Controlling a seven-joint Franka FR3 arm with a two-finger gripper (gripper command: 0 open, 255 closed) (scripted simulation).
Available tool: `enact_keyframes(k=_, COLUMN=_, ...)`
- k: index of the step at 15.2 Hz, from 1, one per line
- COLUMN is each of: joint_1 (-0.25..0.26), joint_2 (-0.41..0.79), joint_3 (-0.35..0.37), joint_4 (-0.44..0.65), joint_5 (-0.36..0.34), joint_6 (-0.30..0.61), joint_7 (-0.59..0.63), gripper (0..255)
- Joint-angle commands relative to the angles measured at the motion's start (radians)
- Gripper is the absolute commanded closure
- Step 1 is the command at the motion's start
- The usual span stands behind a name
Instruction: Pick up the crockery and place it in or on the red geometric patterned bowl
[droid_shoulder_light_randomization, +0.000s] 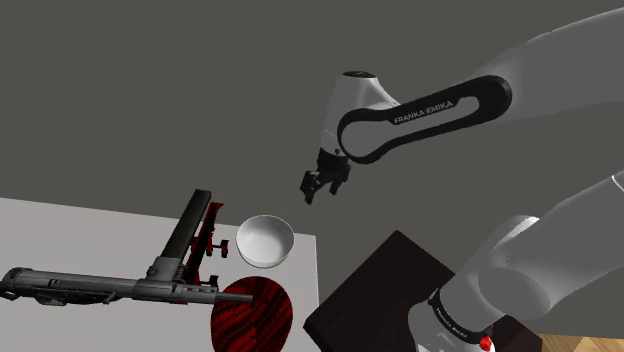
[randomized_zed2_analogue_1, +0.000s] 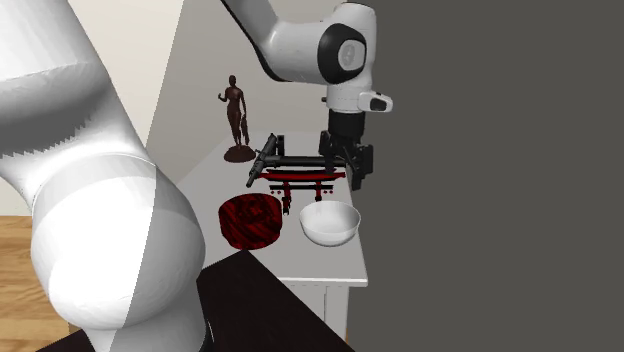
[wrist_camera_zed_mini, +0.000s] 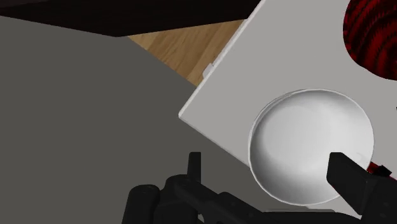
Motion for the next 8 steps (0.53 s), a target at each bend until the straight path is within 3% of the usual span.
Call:
enact_keyframes(k=1, joint_1=-0.004, joint_2=0.085, joint_3=0.013, joint_4=0.011, joint_5=-0.017, joint_6=0.075, joint_7=0.028, gripper=0)
enact_keyframes(k=8, joint_1=-0.01, joint_2=0.384, joint_3=0.03, joint_4=0.117, joint_5=-0.135, joint_6=0.26, joint_7=0.156, gripper=0)
